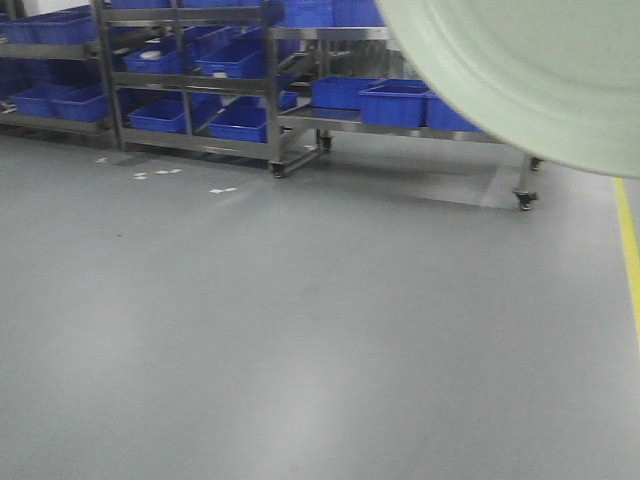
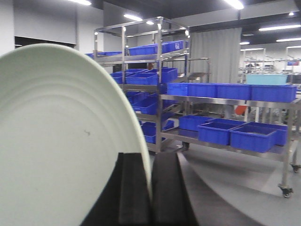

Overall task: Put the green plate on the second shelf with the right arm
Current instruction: 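Drive across the floor carrying the plate in the right gripper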

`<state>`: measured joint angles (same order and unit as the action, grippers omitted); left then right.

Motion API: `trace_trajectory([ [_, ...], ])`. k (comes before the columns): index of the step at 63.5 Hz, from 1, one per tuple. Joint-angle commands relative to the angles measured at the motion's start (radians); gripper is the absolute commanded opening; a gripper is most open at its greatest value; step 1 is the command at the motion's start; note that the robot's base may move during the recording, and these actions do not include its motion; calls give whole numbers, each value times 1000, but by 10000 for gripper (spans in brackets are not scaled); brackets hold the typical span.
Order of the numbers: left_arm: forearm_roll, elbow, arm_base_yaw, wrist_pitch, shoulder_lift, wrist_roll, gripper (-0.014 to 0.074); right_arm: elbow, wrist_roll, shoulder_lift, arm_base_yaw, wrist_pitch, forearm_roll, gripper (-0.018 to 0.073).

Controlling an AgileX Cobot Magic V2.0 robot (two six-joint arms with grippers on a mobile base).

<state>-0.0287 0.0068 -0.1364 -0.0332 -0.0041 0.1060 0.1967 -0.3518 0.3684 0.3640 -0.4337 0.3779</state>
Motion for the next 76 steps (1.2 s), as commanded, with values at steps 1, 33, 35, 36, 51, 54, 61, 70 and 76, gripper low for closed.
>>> trace_trajectory([
  [1, -7, 41, -4, 89, -16, 3, 130, 32, -2, 6, -3, -105, -6, 52],
  [33, -7, 41, -4, 89, -16, 3, 130, 32, -2, 6, -3, -105, -6, 52],
  [35, -7, 41, -4, 89, -16, 3, 130, 32, -2, 6, -3, -105, -6, 52],
  [36, -7, 41, -4, 89, -16, 3, 130, 32, -2, 6, -3, -105, -6, 52],
  [51, -7, 41, -4, 89, -16, 3, 130, 32, -2, 6, -3, -105, -6, 52],
  [54, -7, 41, -4, 89, -16, 3, 130, 32, -2, 6, -3, -105, -6, 52],
  [61, -7, 41, -4, 89, -16, 3, 130, 32, -2, 6, -3, -105, -6, 52],
  [70, -7, 41, -4, 89, -16, 3, 130, 32, -2, 6, -3, -105, -6, 52],
  [76, -7, 41, -4, 89, -16, 3, 130, 32, -2, 6, -3, -105, -6, 52],
])
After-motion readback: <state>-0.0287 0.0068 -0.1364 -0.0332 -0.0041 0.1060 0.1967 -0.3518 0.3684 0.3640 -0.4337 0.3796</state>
